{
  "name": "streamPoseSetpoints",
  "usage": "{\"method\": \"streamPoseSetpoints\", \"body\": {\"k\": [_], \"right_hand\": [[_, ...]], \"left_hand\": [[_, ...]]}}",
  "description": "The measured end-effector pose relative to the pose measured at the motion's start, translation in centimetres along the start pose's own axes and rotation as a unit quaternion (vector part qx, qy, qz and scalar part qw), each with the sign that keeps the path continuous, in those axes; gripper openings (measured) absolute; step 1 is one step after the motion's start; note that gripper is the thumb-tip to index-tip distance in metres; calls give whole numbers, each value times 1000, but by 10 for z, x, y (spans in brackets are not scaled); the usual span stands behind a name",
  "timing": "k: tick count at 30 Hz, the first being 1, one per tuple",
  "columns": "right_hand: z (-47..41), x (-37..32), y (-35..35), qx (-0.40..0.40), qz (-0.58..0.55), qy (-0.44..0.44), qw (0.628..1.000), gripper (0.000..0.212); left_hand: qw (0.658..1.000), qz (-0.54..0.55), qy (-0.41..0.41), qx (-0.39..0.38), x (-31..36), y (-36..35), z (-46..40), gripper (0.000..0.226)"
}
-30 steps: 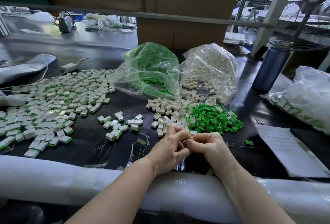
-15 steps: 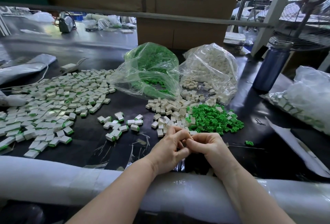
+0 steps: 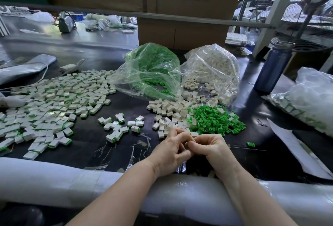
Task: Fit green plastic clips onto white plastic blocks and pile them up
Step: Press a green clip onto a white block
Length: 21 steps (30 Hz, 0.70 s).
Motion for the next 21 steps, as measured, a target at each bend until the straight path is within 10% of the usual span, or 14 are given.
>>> {"method": "streamPoseSetpoints", "body": {"k": [21], "right_hand": [[-1, -13, 19, 104, 130, 82, 983, 23]], "left_hand": [[994, 58, 8, 89, -7, 18, 2, 9]]}}
Point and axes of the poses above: each hand's wrist, its own z-axis away from the middle knuckle, its own y-axis out of the back of the hand, x = y × z, the point moved 10 cm from there along -z, towards the middle knuckle, and after that the axes turned 9 degrees about -x, right-handed, at the moved point
